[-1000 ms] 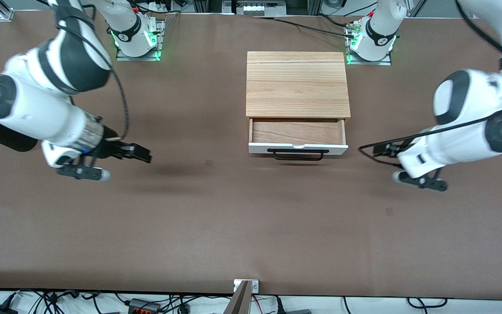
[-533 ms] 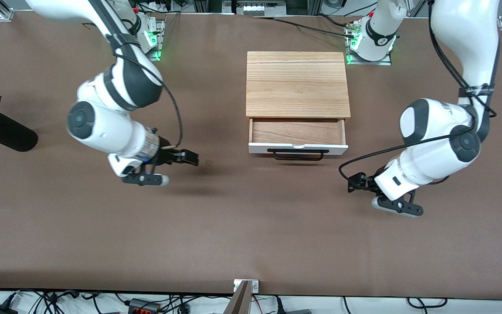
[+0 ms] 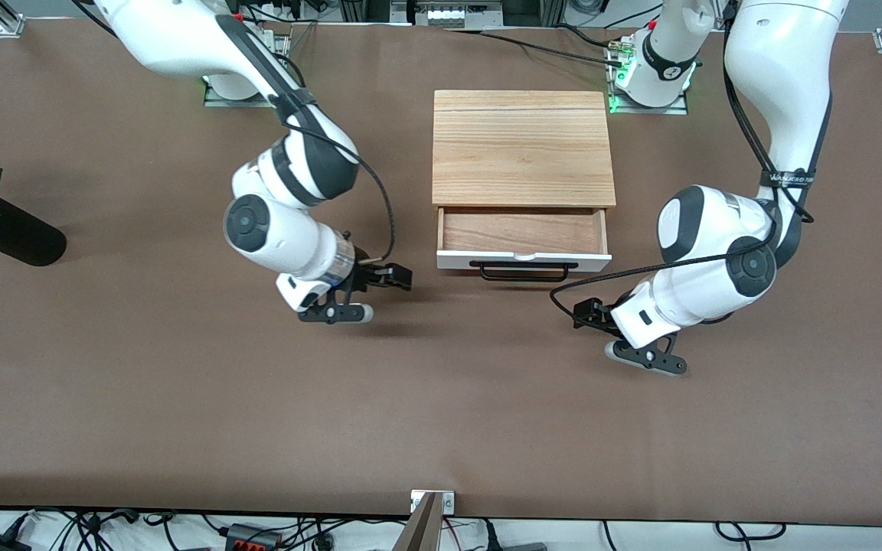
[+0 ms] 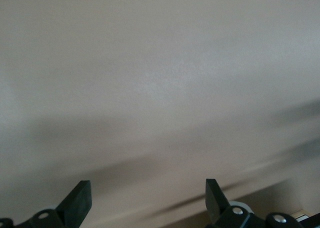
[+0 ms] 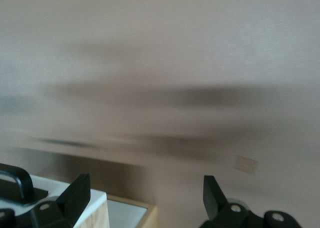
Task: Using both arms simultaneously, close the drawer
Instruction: 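Push the white drawer front into the box with both grippers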
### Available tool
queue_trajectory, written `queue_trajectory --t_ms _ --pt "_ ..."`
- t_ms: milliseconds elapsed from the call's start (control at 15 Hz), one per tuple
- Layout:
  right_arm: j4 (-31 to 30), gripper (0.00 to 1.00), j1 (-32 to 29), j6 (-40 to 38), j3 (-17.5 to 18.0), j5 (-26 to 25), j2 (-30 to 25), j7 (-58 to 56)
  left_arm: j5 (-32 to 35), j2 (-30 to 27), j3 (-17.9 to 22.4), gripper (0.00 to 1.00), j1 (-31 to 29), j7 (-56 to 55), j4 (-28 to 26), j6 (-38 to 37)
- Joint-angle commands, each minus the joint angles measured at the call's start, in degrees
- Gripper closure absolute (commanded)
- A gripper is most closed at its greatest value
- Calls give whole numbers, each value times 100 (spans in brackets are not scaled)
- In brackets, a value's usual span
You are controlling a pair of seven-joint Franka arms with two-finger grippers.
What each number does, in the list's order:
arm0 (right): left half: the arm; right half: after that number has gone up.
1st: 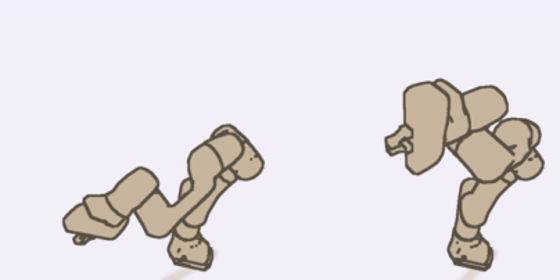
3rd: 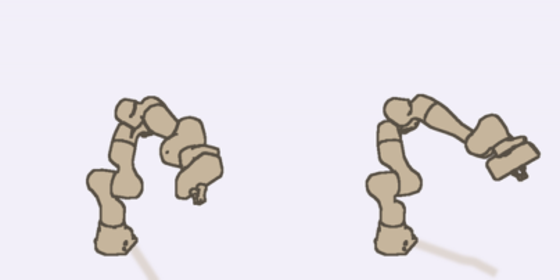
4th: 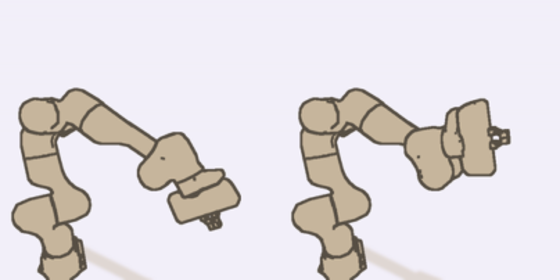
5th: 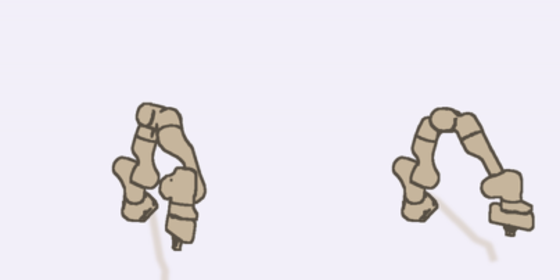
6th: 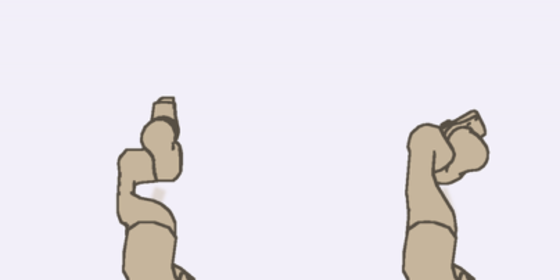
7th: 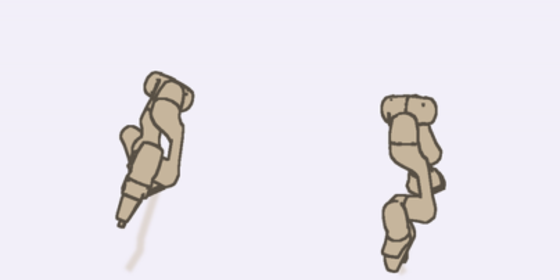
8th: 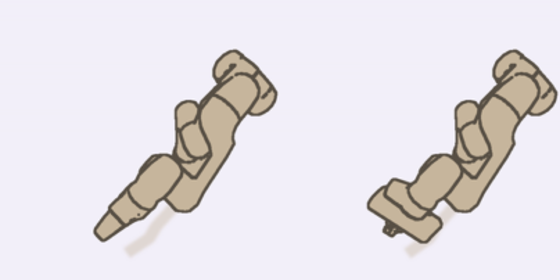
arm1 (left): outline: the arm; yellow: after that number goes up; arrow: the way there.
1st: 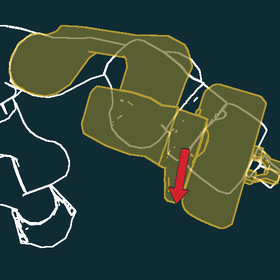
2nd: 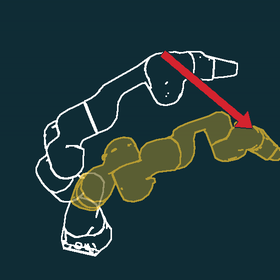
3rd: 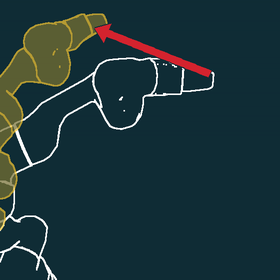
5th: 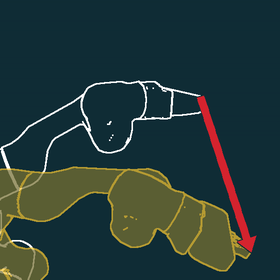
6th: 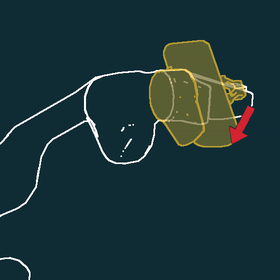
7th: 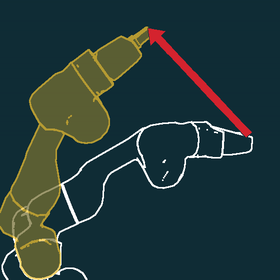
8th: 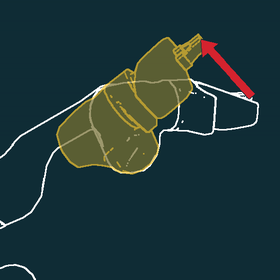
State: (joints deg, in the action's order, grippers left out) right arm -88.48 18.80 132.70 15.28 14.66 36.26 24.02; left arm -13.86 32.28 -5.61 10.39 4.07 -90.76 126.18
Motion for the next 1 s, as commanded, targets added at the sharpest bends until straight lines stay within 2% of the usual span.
queue_trajectory --t_ms 0,200,400,533,600,800,933 --pt "67 0 89 142 10 99 74 68 -187 -108 -159 0 -54 -72 -301 -102" --pt "76 0 98 134 19 107 74 51 -494 -248 -204 0 -99 -310 -390 -260" --pt "76 0 71 151 133 116 74 51 -1135 -328 -204 0 -291 -223 -390 -751" --pt "233 0 54 151 133 325 74 51 -1171 -380 -213 0 -318 -231 -398 -937" --pt "304 0 80 151 116 475 83 59 -1172 -415 -213 0 -318 -231 -451 -1007" --pt "322 0 106 151 133 512 127 68 -1679 -556 -230 0 -371 -213 -837 -1026" --pt "322 0 194 151 142 520 144 68 -1751 -600 -230 0 -371 -213 -969 -1026"
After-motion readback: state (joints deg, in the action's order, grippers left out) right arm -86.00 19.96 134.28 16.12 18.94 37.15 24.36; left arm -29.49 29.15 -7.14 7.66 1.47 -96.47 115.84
